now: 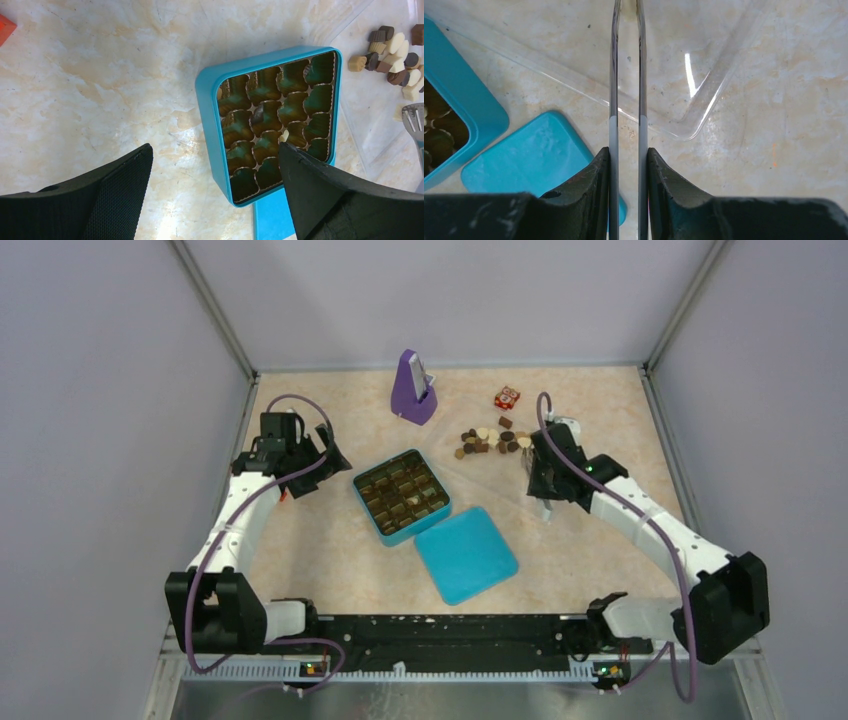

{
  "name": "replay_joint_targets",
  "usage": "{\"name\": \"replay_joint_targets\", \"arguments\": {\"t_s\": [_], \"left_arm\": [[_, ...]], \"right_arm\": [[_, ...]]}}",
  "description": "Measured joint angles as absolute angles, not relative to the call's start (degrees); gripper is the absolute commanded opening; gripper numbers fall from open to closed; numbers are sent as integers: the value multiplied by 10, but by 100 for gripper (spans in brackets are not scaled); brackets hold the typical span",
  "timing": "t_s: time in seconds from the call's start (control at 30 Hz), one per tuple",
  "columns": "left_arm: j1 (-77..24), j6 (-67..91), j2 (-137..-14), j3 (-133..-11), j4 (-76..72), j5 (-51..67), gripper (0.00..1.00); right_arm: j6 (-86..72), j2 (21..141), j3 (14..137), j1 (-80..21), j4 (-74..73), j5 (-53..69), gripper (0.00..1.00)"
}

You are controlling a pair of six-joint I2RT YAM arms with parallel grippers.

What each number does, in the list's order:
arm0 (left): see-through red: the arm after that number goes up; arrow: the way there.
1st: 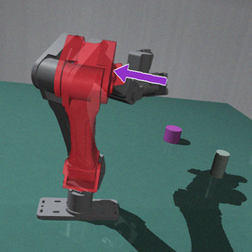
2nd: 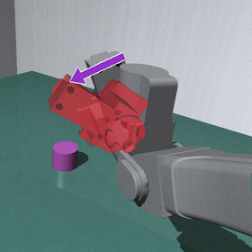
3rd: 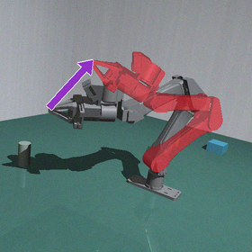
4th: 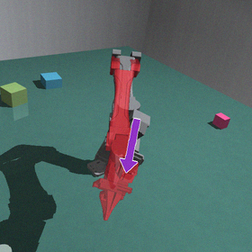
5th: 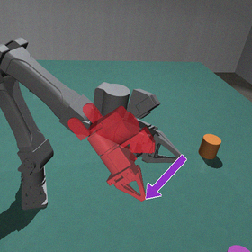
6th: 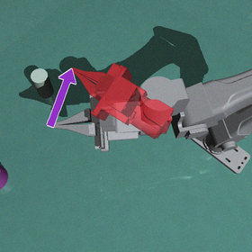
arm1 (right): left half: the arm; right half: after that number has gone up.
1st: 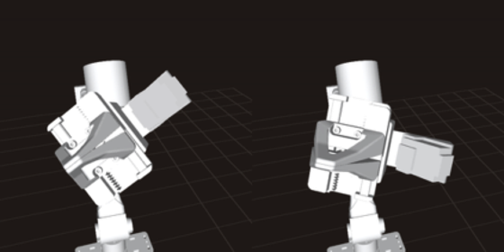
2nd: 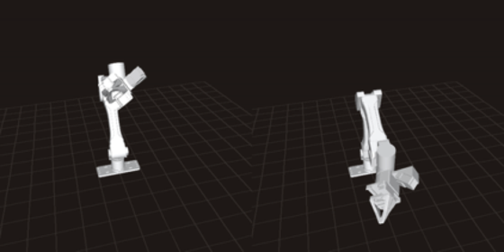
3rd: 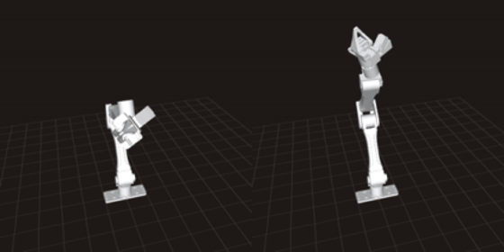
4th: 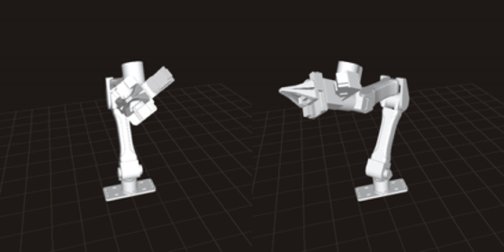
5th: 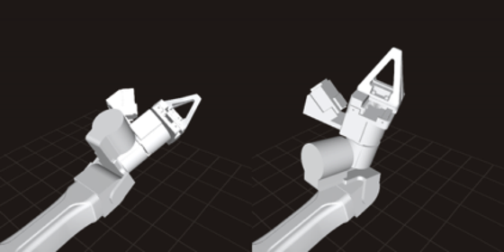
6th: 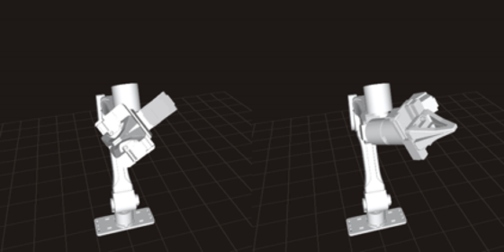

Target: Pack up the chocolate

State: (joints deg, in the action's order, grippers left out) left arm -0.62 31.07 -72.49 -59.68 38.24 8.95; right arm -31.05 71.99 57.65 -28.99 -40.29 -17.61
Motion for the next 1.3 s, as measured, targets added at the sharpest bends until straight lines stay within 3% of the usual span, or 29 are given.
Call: {"name": "replay_joint_targets", "arguments": {"t_s": [0.47, 0.7, 1.07, 1.3], "left_arm": [[-6, 311, -725, -597, 382, 89, 99], [-6, 311, -725, -597, 382, 81, 99], [-6, 311, -725, -598, 390, 72, 99], [-6, 311, -725, -598, 396, 66, 99]], "right_arm": [[-296, 662, 611, -300, -434, -95, 0], [-288, 663, 670, -390, -433, -48, 0], [-276, 779, 703, -543, -363, 31, 0], [-270, 824, 703, -580, -350, 53, 0]]}}
